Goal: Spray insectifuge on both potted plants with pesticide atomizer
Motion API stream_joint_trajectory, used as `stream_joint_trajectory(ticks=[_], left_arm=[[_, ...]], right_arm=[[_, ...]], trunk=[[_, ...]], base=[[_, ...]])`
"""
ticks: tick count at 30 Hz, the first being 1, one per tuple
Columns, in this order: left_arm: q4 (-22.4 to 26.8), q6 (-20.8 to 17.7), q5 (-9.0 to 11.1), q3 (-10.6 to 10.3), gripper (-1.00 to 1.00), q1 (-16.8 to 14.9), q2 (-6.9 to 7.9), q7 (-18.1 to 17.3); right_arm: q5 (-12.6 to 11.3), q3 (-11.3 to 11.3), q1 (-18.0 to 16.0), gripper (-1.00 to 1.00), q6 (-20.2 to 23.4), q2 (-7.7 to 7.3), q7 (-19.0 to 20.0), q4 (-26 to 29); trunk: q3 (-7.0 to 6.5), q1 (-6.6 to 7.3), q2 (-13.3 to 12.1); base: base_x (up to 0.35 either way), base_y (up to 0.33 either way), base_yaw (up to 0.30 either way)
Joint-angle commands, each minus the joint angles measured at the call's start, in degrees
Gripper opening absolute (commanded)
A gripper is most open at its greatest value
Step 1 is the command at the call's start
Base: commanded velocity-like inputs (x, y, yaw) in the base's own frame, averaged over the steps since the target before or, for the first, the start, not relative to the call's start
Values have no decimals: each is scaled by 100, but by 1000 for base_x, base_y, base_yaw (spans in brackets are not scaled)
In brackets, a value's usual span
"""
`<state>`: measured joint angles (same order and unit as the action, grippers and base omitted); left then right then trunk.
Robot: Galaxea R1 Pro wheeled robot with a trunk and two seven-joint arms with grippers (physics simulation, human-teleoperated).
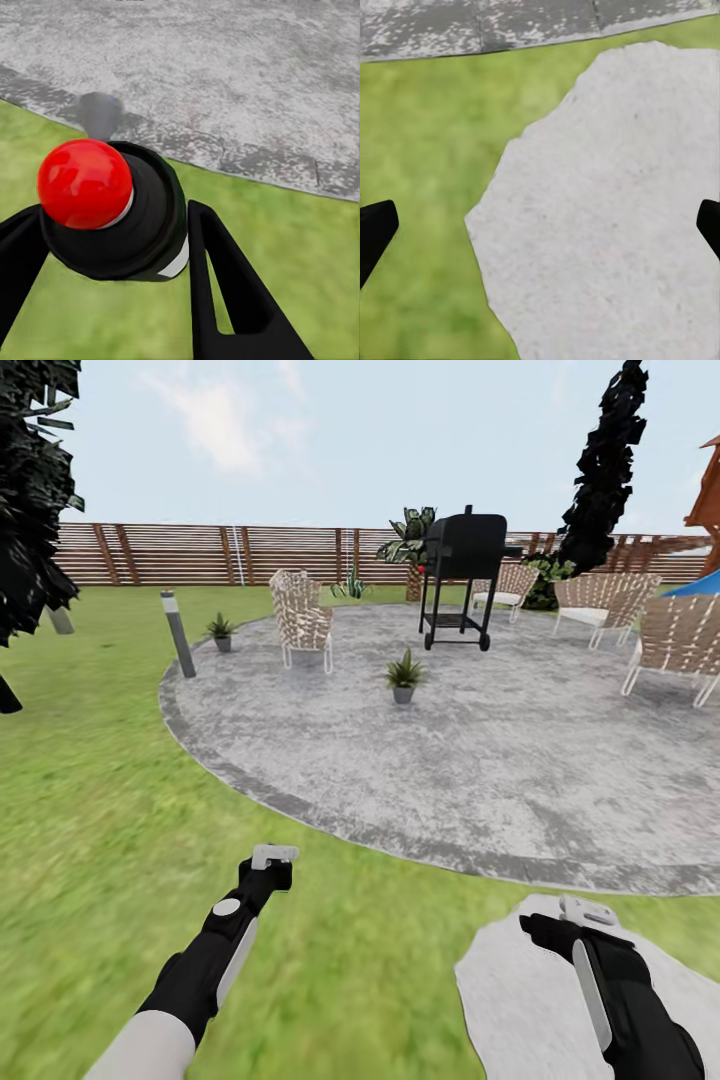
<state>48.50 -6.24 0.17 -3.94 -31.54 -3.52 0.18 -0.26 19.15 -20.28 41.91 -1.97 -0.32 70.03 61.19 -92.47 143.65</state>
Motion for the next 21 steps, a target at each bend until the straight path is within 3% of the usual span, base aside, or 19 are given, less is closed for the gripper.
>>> stream_joint_trajectory(ticks=[1, 21], left_arm=[[11, -33, 1, -2, -100, -1, 0, 3], [11, -32, 1, -3, -100, -1, 0, 4]], right_arm=[[-2, 1, -3, 100, 28, 2, -3, 5], [-8, 1, -3, 100, 28, 2, -3, 2]], trunk=[[6, -2, 2], [6, -2, 2]], base=[[339, 0, 0], [339, 0, 0]])
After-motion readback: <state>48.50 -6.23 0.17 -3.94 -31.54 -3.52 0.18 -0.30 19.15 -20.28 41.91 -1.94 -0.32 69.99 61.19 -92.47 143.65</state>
